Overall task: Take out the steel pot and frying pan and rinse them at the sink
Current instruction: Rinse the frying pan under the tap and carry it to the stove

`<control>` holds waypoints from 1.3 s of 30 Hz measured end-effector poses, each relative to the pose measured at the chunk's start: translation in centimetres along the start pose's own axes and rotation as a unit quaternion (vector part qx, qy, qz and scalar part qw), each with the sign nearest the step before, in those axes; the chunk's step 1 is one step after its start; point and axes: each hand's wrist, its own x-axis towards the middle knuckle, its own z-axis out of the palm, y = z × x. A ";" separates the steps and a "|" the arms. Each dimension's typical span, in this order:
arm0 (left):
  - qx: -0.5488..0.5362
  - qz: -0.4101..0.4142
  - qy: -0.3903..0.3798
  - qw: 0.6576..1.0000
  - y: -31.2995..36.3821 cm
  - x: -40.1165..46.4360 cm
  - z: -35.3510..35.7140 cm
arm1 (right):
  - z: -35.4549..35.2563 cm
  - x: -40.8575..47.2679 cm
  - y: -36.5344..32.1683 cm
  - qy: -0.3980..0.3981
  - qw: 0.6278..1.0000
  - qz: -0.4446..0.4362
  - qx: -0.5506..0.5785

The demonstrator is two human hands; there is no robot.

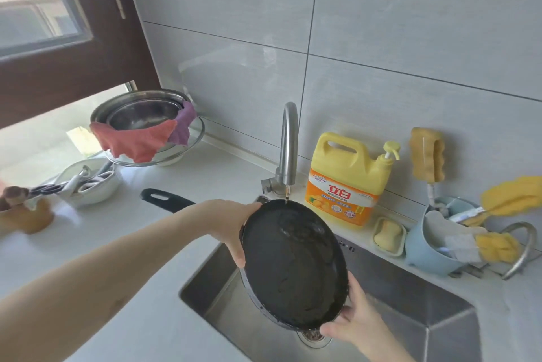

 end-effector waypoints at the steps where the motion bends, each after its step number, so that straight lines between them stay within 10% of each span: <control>1: 0.038 -0.006 0.025 0.999 0.2 -0.3 0.1 | 0.6 0.1 0.2 0.010 1.000 -0.003 0.010; 14: -0.145 0.030 0.304 0.941 -0.1 4.0 11.8 | -5.5 -0.6 -3.0 0.141 0.963 -0.115 -0.200; 25: -0.060 0.100 0.529 0.841 3.4 3.8 12.5 | -7.7 -3.8 -1.8 0.294 0.884 -0.189 -0.309; 30: 0.040 0.145 0.621 0.769 4.4 3.3 9.7 | -7.9 -4.7 -3.9 0.405 0.801 -0.275 -0.345; 39: 0.107 0.187 0.751 0.624 5.9 -0.1 3.3 | -9.0 -7.5 -11.7 0.433 0.789 -0.373 -0.227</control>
